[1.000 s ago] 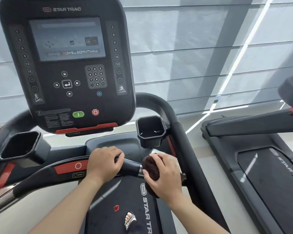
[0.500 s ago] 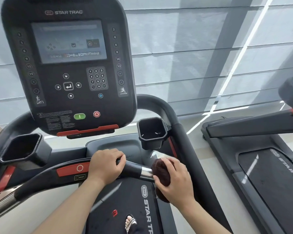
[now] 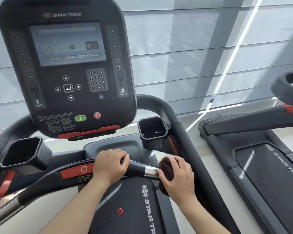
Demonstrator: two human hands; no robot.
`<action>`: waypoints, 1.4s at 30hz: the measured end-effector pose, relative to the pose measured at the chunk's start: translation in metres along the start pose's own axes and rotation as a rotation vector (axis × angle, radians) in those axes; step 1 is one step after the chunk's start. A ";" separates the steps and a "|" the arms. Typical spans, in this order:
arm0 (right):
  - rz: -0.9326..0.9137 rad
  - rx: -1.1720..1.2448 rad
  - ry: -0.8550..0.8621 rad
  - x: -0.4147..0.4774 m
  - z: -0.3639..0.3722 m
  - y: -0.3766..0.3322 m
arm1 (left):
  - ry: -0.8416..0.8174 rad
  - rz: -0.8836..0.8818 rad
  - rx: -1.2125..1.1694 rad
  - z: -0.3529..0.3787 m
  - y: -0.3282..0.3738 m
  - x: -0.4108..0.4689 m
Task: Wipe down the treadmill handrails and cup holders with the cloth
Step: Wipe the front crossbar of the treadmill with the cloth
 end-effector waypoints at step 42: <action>-0.499 0.159 0.670 -0.111 0.153 0.097 | 0.528 0.648 -0.097 0.193 -0.013 -0.087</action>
Point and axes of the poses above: each hand's wrist, its own x-axis towards the middle knuckle, its own z-axis out of the palm, y = z × x, the point moved 4 cm from there along x, towards the middle knuckle, and after that the axes turned 6 degrees about -z, right-handed, at the moved point
